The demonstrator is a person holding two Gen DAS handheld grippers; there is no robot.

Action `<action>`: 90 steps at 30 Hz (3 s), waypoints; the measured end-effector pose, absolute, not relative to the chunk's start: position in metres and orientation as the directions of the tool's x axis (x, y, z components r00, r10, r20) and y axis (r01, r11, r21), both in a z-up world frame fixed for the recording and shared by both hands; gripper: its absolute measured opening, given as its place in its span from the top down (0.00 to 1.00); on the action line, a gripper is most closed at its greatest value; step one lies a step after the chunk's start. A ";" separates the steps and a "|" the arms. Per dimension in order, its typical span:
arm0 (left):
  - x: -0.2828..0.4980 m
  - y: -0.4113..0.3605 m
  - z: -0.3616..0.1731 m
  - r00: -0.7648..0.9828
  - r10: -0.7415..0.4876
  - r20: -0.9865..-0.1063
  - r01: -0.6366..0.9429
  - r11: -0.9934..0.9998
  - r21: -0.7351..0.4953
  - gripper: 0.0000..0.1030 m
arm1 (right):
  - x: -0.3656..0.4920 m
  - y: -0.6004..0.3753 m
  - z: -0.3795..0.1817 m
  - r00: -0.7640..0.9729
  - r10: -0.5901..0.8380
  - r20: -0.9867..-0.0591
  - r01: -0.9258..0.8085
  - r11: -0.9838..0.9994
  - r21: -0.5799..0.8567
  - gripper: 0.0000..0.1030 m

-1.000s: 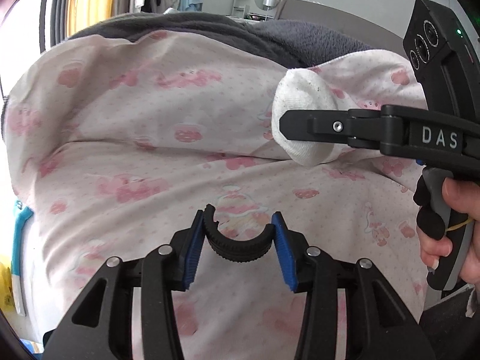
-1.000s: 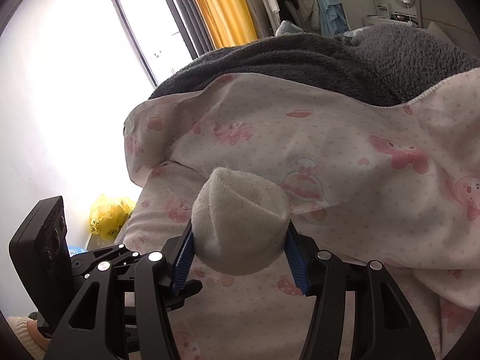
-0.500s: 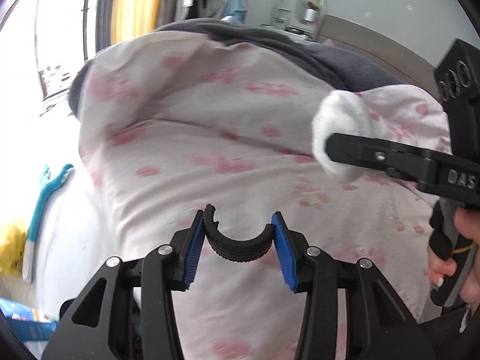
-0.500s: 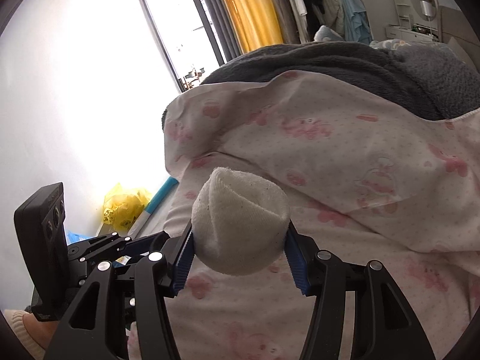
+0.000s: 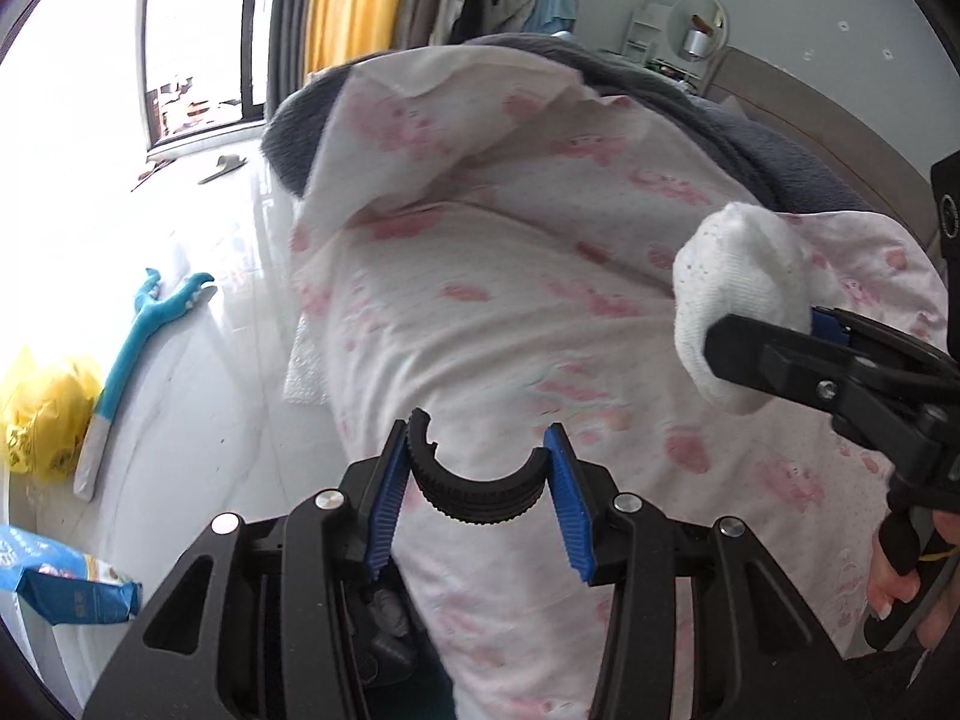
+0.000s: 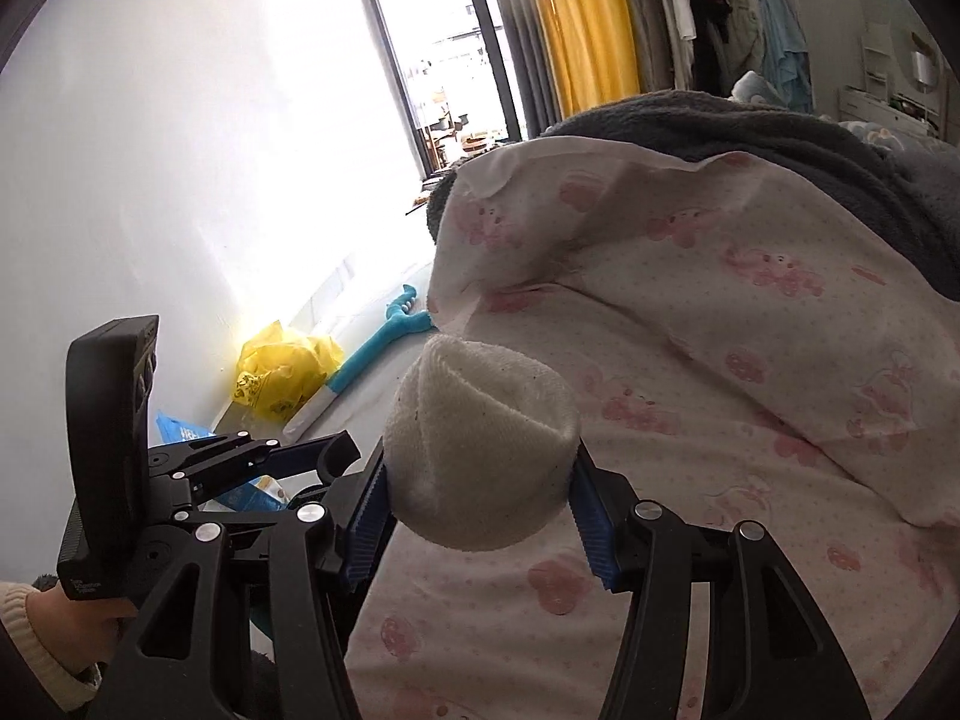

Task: Collect trash
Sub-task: 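Carry the black ring and white cloth ball over the black bin with both tools, then open the left tool over the bin while the right tool releases the cloth ball into it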

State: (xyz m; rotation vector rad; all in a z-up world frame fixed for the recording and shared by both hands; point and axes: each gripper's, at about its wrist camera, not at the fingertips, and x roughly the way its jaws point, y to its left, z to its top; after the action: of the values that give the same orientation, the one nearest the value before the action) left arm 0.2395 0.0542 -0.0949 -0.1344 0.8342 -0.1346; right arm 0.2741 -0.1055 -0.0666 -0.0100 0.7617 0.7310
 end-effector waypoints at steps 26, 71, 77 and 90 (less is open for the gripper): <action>0.217 0.152 -0.137 0.538 -0.099 -0.837 -0.076 0.983 -0.166 0.53 | 0.253 -0.012 -0.081 0.383 0.648 -0.658 -0.703 0.667 0.247 0.45; 0.146 0.231 -0.088 0.698 -0.023 -0.716 -0.131 0.979 -0.158 0.22 | 0.235 0.097 -0.167 0.179 0.538 -0.824 -0.716 0.645 0.266 0.45; 0.140 0.229 -0.070 0.759 -0.026 -0.651 -0.116 0.978 -0.174 0.18 | 0.227 0.108 -0.190 0.143 0.488 -0.861 -0.726 0.643 0.244 0.45; 0.128 0.210 -0.040 0.822 0.022 -0.569 -0.095 0.990 -0.099 0.08 | 0.207 0.114 -0.223 0.113 0.379 -0.919 -0.737 0.652 0.178 0.28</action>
State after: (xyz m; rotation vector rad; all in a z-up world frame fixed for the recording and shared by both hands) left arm 0.1276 0.2096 -0.0404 -0.1255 0.6028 0.0625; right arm 0.2069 0.1136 -0.2230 -0.3627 1.1999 0.8451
